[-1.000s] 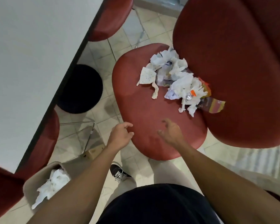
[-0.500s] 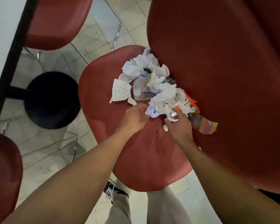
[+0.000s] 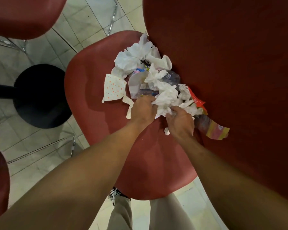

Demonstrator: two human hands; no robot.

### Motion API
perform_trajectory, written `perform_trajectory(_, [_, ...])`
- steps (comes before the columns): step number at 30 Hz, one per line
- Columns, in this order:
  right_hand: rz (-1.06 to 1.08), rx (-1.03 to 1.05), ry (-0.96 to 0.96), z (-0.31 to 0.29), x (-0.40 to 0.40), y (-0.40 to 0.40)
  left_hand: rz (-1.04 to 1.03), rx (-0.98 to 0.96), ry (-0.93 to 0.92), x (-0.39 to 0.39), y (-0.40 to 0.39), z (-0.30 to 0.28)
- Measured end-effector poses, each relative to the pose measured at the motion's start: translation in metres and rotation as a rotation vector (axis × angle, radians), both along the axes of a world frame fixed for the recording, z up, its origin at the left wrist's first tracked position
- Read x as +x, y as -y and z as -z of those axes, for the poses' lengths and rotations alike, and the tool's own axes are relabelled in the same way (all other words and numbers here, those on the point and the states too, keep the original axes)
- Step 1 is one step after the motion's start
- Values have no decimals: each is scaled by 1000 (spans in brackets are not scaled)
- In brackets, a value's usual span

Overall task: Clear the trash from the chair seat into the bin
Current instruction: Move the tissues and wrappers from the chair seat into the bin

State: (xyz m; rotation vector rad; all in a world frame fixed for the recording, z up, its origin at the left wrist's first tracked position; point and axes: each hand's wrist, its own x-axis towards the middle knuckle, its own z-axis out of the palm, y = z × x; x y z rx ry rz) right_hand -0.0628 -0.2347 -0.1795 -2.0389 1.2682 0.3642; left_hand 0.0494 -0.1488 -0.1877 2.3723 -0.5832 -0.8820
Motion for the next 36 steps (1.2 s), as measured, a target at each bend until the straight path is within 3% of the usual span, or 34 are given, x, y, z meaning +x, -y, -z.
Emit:
perform_trajectory(12, [71,121,255,-72,-14,-54,-290,-39,35,-23,-83,-82])
perform_trajectory(25, [-108,62,284,-150,-57,-178,-516,-48,47,-81,-250,-158])
perform_trajectory(36, [-366,57,370,-190,-56,-315,-697,25,103,-121,-413,-189])
